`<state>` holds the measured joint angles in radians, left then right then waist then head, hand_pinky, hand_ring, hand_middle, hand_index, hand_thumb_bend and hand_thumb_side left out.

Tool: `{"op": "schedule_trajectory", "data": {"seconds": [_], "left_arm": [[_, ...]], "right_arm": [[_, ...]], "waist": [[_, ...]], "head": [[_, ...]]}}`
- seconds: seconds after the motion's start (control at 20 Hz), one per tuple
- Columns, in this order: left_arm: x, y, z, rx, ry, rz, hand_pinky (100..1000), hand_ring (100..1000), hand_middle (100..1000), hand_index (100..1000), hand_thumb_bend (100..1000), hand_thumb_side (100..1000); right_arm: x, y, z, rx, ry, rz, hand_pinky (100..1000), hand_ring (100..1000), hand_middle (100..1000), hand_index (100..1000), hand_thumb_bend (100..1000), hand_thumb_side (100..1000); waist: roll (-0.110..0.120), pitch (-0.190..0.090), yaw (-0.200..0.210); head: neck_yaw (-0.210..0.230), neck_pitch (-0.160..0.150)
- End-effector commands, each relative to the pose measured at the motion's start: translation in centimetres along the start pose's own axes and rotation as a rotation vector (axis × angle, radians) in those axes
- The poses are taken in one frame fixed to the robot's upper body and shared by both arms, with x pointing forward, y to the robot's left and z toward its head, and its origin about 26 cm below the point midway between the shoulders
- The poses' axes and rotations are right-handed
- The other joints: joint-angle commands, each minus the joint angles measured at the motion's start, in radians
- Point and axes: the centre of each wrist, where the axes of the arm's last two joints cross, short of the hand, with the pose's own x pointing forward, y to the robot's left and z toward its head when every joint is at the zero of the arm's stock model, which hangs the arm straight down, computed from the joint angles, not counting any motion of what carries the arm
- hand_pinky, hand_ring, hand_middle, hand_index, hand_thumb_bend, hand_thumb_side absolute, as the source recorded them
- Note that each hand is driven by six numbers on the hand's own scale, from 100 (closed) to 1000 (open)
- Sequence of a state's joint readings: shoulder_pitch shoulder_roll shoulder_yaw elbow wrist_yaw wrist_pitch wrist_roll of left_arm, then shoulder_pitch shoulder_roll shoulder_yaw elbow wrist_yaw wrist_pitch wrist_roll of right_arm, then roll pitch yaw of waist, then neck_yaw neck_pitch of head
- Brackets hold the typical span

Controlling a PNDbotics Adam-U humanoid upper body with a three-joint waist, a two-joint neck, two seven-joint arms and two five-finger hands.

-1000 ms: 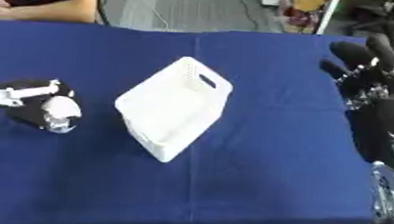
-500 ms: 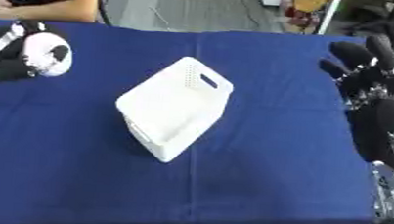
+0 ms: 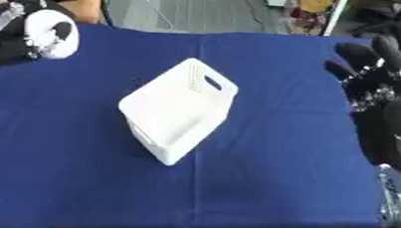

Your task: Pick up objects on the table and place them in the box.

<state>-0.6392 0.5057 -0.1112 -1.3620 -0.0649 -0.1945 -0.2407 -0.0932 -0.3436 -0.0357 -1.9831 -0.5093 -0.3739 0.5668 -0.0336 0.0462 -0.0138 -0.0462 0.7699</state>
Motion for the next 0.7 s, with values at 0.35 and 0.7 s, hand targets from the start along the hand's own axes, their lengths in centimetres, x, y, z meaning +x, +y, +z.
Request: {"op": "schedule_trajectory", "data": {"seconds": [0.35,0.7], "left_arm": [[5.3,-1.0,-6.4,-0.051,-0.208,0.021,100,100,425,498,100,491],[6.8,-3.6,-9.2,-0.142,-0.287,-0.024,100,100,427,506,100,474]], "right_arm": [[0.5,-0.1,-0.5,0.026,-0.016,0.004,958,996,886,1000,203,593],[0.5,-0.1,-0.5,0.028,-0.017,-0.002,959,996,886,1000,204,594]], "waist": [[-0.001,-0.019,-0.009],[-0.003,-0.021,-0.013]], "head": [[0.001,0.000],[0.014,0.000]]}}
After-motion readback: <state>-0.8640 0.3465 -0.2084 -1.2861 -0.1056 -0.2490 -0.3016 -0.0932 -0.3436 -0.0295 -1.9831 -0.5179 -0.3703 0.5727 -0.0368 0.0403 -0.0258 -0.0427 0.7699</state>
